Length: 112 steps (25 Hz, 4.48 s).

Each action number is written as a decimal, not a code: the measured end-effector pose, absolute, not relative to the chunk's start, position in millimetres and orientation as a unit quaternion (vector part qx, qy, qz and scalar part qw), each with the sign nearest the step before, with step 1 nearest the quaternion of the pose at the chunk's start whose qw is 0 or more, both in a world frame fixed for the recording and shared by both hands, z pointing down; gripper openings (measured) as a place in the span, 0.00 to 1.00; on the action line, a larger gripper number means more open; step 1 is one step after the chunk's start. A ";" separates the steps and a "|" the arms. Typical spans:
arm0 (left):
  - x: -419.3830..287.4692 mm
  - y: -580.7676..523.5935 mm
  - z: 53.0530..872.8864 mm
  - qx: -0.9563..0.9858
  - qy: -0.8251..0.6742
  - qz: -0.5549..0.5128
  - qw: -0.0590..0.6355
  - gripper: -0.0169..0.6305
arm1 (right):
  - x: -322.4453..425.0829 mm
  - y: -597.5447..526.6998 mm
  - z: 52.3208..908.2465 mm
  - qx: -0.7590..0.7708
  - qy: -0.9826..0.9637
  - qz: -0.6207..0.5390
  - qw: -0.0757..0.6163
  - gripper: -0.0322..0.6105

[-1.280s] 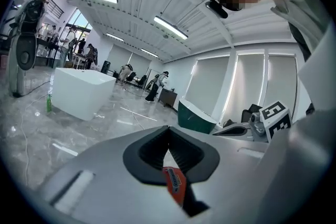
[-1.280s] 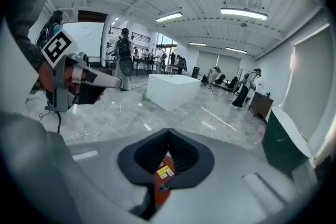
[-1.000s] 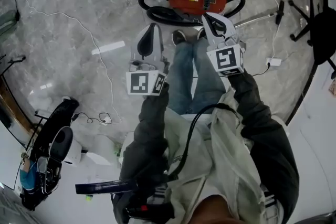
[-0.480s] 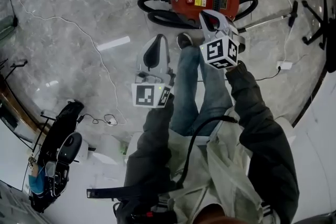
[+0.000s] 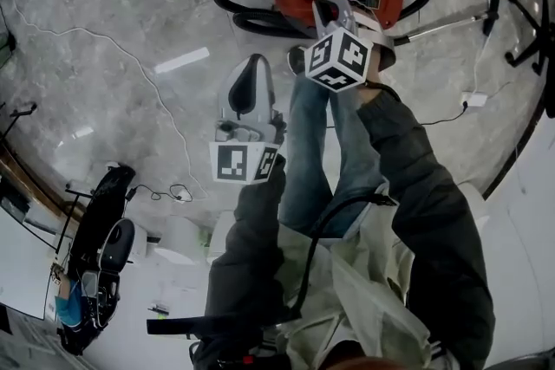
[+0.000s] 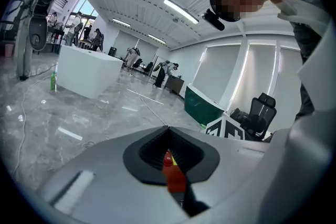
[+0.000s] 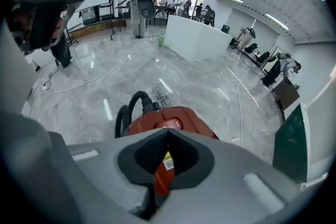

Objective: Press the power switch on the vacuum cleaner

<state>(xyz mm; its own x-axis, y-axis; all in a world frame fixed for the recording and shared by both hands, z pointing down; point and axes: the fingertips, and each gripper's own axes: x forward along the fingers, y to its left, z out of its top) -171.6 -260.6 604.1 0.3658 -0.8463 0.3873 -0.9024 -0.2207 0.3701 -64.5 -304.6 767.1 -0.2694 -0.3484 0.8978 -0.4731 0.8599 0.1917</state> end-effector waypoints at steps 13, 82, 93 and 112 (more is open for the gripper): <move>-197.7 -259.6 623.2 0.766 -0.574 0.058 0.283 0.03 | -69.1 -306.6 794.8 0.200 -0.768 0.062 0.605 0.05; -142.2 -220.9 623.1 0.791 -0.509 0.105 0.323 0.03 | 0.0 -219.9 639.1 0.364 -0.806 0.094 0.458 0.05; -89.6 -171.1 542.2 0.836 -0.470 0.055 0.277 0.03 | 42.1 -165.5 560.8 0.418 -0.830 0.124 0.347 0.05; -28.3 147.7 343.7 0.781 -0.605 0.038 0.146 0.03 | 191.7 107.0 370.8 0.402 -0.886 0.014 0.232 0.05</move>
